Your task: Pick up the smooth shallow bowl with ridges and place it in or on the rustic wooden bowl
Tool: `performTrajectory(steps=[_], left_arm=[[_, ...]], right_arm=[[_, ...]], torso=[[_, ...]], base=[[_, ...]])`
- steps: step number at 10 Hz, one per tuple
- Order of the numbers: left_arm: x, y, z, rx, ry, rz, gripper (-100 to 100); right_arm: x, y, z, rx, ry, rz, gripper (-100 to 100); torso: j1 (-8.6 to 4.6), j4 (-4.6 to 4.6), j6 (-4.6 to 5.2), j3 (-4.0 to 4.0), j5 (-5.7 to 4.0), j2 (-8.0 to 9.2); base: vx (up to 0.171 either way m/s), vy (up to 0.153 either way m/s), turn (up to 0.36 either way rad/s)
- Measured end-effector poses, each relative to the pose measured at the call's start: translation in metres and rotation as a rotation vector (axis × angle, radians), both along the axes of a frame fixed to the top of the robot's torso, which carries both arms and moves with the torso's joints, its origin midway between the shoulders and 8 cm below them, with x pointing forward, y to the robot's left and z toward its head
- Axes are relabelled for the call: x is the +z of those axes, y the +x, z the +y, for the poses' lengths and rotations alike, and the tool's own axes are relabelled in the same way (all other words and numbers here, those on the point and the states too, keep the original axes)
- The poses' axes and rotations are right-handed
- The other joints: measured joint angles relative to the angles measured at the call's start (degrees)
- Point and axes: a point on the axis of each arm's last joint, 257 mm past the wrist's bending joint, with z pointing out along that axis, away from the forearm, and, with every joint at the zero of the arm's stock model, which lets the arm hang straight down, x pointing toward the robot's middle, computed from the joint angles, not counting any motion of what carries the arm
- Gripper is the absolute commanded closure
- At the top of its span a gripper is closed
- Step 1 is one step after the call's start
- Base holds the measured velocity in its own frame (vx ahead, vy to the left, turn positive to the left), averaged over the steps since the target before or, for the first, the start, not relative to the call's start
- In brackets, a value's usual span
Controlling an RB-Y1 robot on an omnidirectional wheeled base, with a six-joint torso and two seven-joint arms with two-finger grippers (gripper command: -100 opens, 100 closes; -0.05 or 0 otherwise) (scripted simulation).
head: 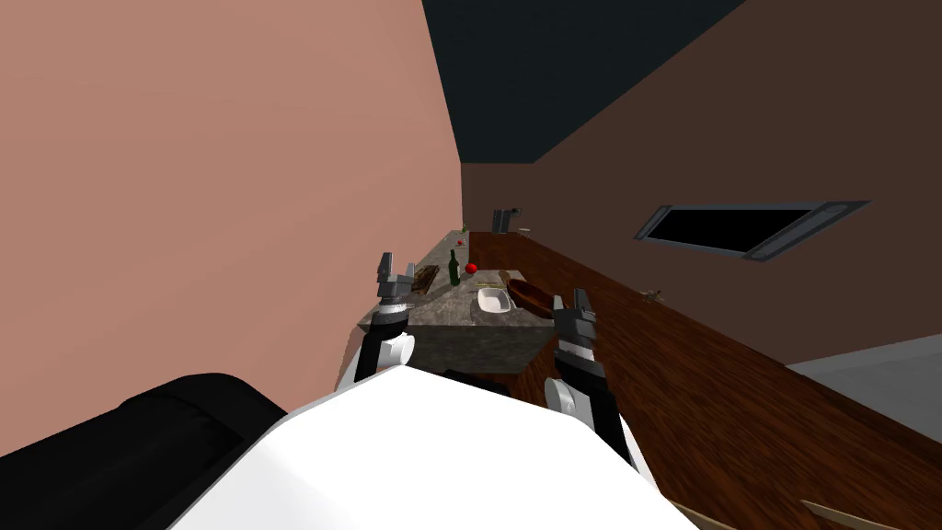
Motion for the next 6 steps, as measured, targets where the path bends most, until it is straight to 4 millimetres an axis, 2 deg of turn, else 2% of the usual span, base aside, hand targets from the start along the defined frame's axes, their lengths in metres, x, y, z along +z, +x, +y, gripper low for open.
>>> performTrajectory(steps=[2,6], left_arm=[[0.000,0.000,0.000,0.000,0.000,0.000,0],[0.000,0.000,0.000,0.000,0.000,0.000,0]], right_arm=[[-0.002,0.006,0.011,0.028,-0.050,0.008,-100],[-0.012,0.031,0.044,0.106,-0.220,0.024,-100]], torso=[[0.02,0.03,-0.01,0.09,0.00,0.16],[0.06,0.11,-0.01,0.28,0.02,0.47]], base=[[-0.064,0.019,0.038],[-0.135,0.019,0.074]])
